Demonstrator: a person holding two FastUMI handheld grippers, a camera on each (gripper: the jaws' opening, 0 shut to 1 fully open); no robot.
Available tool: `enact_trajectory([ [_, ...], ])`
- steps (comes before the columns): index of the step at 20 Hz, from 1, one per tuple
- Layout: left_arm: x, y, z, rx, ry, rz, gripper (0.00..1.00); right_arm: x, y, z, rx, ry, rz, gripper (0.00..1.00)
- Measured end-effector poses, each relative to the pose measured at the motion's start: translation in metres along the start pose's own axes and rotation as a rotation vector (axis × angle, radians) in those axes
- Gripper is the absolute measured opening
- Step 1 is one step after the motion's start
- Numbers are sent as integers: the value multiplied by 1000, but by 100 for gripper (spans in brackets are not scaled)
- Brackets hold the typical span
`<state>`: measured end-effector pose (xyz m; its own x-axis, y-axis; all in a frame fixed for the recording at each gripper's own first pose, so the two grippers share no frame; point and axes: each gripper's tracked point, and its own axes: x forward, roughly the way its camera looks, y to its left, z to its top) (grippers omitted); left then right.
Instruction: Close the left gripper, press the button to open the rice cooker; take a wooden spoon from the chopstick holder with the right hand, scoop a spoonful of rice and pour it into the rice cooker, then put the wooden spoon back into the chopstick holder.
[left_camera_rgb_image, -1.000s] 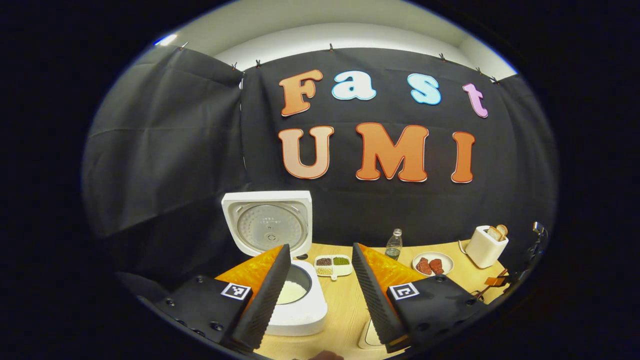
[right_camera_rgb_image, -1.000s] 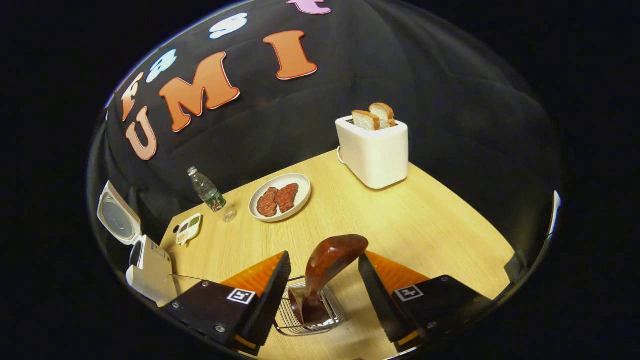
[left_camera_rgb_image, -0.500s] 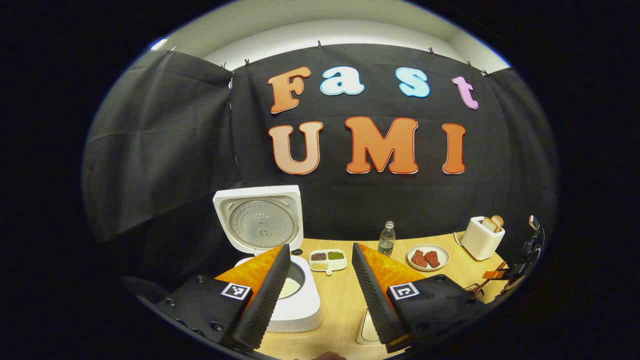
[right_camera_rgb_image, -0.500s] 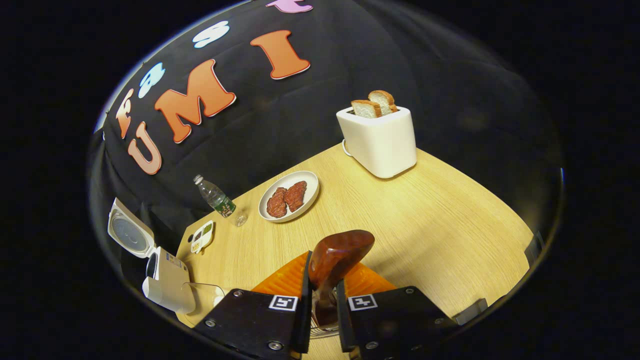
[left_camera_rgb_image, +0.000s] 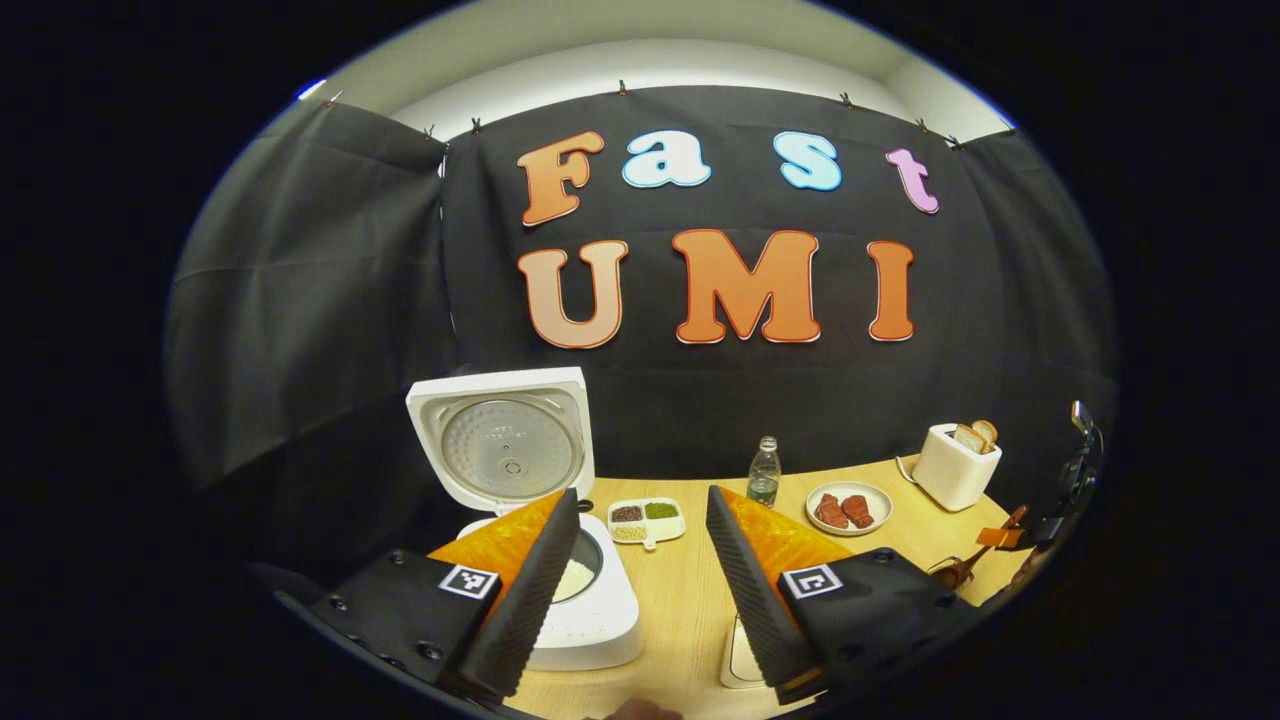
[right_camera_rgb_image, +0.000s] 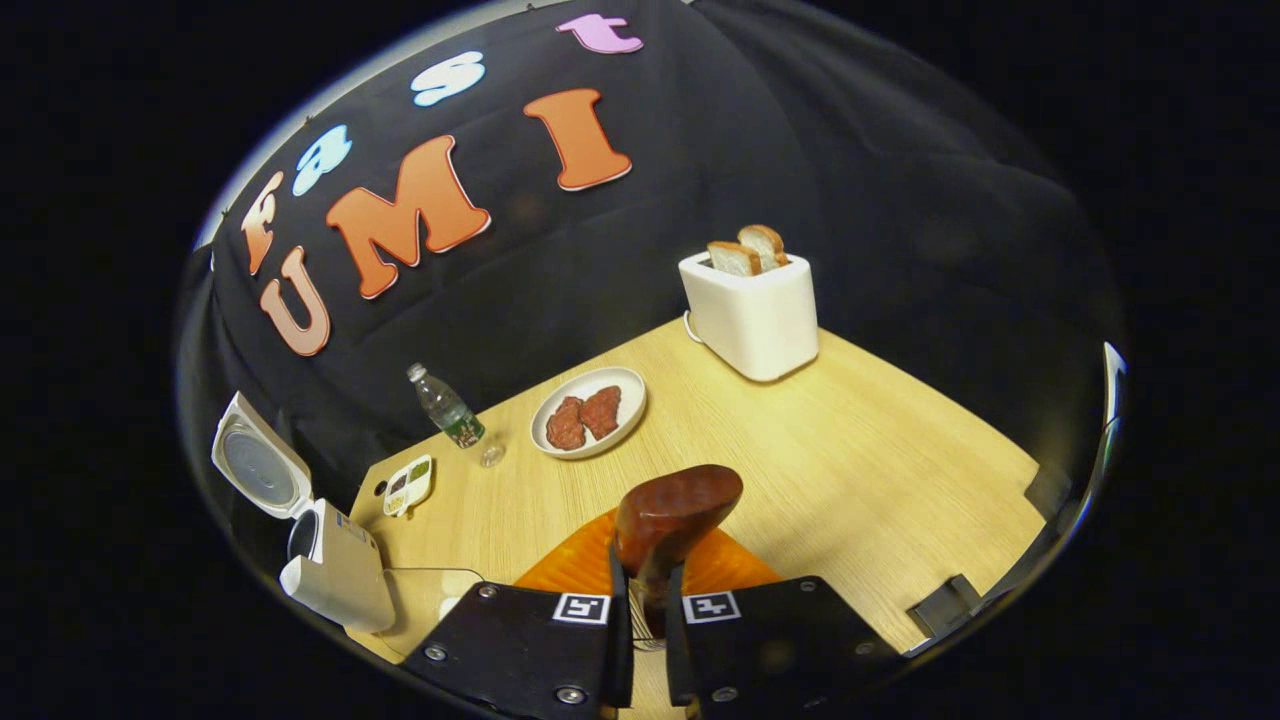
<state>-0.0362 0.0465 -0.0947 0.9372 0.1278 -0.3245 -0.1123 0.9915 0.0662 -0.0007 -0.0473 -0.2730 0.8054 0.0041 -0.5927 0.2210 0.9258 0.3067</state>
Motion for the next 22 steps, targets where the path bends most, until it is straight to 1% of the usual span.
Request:
enact_trajectory([
  [1, 0, 6, -1, 2, -4, 3, 96, -8, 6, 12, -19, -34, -3, 13],
  [2, -1, 12, -1, 9, -7, 6, 99, -16, 15, 26, -37, -72, -4, 12],
  [4, -2, 24, -2, 18, -17, 20, 100, -37, 43, 50, -56, -137, 29, 13],
  [6, -3, 28, -6, -4, -24, 13, 99, -51, 76, 54, -69, -158, 81, 13],
  [9, -6, 34, -25, -42, 0, 6, 99, -62, 125, 32, -126, -138, 163, 12],
  [13, -13, 57, -33, -53, 12, -1, 99, -55, 168, -20, -227, -80, 188, 12],
  [15, -14, 73, -39, -46, 24, 2, 100, -47, 174, -51, -316, -30, 157, 12],
  [17, -17, 88, -47, -32, 40, 11, 100, -38, 178, -74, -377, -3, 136, 12],
  [19, -22, 104, -55, -14, 50, 23, 99, -29, 175, -81, -400, -2, 98, 12],
  [21, -26, 119, -60, -4, 60, 37, 99, -20, 165, -84, -436, -27, 39, 12],
  [22, -26, 125, -62, -7, 66, 43, 99, -18, 164, -86, -455, -39, 24, 12],
])
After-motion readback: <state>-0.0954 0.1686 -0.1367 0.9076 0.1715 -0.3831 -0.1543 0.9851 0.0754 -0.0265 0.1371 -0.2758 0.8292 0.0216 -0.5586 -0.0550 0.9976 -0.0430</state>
